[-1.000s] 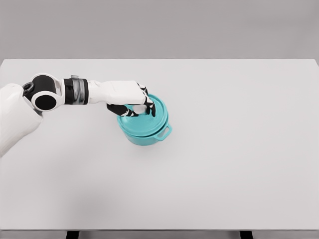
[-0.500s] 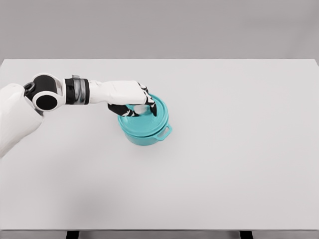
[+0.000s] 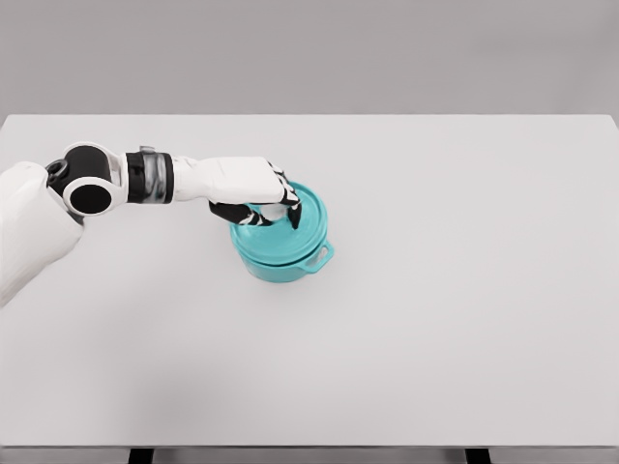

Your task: Cover the pot with left arm

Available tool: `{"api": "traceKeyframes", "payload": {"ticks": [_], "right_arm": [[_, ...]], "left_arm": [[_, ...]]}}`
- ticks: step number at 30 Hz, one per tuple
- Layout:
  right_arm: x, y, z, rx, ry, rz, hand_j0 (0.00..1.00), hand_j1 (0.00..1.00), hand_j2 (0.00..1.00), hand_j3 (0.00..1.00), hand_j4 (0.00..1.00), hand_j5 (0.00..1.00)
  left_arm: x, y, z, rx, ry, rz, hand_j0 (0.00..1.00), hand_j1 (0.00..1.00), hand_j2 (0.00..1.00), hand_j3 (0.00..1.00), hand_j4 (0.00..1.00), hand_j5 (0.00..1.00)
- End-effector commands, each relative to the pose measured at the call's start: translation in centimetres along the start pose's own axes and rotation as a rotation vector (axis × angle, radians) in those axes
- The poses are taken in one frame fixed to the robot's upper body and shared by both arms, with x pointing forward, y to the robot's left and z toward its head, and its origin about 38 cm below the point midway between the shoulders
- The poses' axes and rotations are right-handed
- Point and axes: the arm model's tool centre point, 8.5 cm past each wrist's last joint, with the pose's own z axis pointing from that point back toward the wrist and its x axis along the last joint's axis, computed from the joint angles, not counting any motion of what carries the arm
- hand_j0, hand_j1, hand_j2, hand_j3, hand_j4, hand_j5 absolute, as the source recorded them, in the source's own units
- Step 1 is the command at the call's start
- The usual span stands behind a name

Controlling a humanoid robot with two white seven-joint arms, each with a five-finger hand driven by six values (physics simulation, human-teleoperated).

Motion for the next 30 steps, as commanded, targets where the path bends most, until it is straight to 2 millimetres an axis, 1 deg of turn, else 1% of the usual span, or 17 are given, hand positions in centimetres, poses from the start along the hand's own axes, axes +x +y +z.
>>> {"api": "traceKeyframes", "payload": {"ticks": [1,3,9,11,15,16,20,21,24,26,28,30], "right_arm": [[-0.01,0.01,0.0,0.0,0.0,-0.001,1.0,1.0,1.0,1.0,1.0,1.0],[-0.01,0.01,0.0,0.0,0.0,0.0,1.0,1.0,1.0,1.0,1.0,1.0],[-0.01,0.01,0.0,0.0,0.0,0.0,1.0,1.0,1.0,1.0,1.0,1.0],[-0.01,0.01,0.0,0.0,0.0,0.0,1.0,1.0,1.0,1.0,1.0,1.0],[-0.01,0.01,0.0,0.0,0.0,0.0,1.0,1.0,1.0,1.0,1.0,1.0],[-0.01,0.01,0.0,0.0,0.0,0.0,1.0,1.0,1.0,1.0,1.0,1.0],[-0.01,0.01,0.0,0.0,0.0,0.0,1.0,1.0,1.0,1.0,1.0,1.0],[-0.01,0.01,0.0,0.0,0.0,0.0,1.0,1.0,1.0,1.0,1.0,1.0],[-0.01,0.01,0.0,0.0,0.0,0.0,1.0,1.0,1.0,1.0,1.0,1.0],[-0.01,0.01,0.0,0.0,0.0,0.0,1.0,1.0,1.0,1.0,1.0,1.0],[-0.01,0.01,0.0,0.0,0.0,-0.001,1.0,1.0,1.0,1.0,1.0,1.0],[-0.01,0.01,0.0,0.0,0.0,0.0,1.0,1.0,1.0,1.0,1.0,1.0]], "left_arm": [[-0.02,0.05,0.04,0.004,0.0,0.006,0.46,0.46,0.46,0.46,0.46,0.46],[-0.02,0.05,0.04,0.004,0.0,0.006,0.48,0.48,0.48,0.48,0.48,0.48],[0.03,0.01,0.01,0.004,-0.001,0.006,0.61,0.61,0.61,0.61,0.61,0.61],[0.07,0.04,0.0,0.004,-0.002,0.005,0.67,0.67,0.67,0.67,0.67,0.67],[0.05,0.07,0.03,0.005,-0.001,0.005,0.69,0.69,0.69,0.69,0.69,0.69],[0.04,0.07,0.03,0.004,-0.001,0.004,0.72,0.72,0.72,0.72,0.72,0.72],[0.05,0.07,0.03,0.005,-0.001,0.005,0.7,0.7,0.7,0.7,0.7,0.7],[0.05,0.07,0.03,0.005,-0.001,0.005,0.58,0.58,0.58,0.58,0.58,0.58],[0.03,0.11,0.06,0.007,-0.001,0.005,0.46,0.46,0.46,0.46,0.46,0.46],[0.04,0.12,0.06,0.008,-0.001,0.006,0.42,0.42,0.42,0.42,0.42,0.42],[0.02,0.16,0.09,0.009,-0.001,0.006,0.4,0.4,0.4,0.4,0.4,0.4],[0.03,0.11,0.06,0.007,-0.001,0.005,0.49,0.49,0.49,0.49,0.49,0.49]]}}
